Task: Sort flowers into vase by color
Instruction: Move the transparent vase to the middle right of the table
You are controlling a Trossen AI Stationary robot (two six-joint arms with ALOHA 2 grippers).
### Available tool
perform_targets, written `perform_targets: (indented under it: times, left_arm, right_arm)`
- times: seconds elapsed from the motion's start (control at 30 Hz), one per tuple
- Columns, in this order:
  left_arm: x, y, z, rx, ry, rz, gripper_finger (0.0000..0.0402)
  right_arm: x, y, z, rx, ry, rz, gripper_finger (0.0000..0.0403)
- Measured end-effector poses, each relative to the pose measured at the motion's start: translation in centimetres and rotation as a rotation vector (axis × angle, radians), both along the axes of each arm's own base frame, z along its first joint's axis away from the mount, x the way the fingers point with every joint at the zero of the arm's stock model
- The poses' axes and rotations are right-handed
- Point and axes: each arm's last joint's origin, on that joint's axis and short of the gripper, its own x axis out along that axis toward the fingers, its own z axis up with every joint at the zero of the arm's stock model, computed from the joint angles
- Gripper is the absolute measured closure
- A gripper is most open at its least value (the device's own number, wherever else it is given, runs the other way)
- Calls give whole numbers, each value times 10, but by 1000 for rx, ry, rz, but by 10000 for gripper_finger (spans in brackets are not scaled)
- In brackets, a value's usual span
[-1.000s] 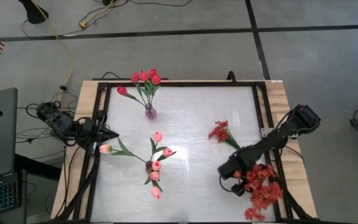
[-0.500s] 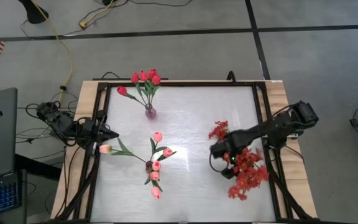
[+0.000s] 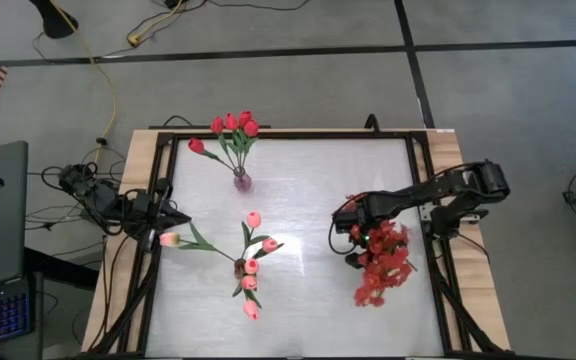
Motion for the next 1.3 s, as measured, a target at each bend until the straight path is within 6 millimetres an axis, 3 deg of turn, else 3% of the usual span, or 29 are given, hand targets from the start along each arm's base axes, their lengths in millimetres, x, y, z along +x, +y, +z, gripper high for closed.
perform_targets:
  times: [0.77, 1.3]
  left_arm:
    - [0, -1, 0, 15, -1, -51, 402]
    - [0, -2, 2, 70, -24, -79, 401]
  right_arm:
    - [5, -4, 5, 24, -21, -20, 166]
    - [5, -4, 6, 73, 18, -49, 116]
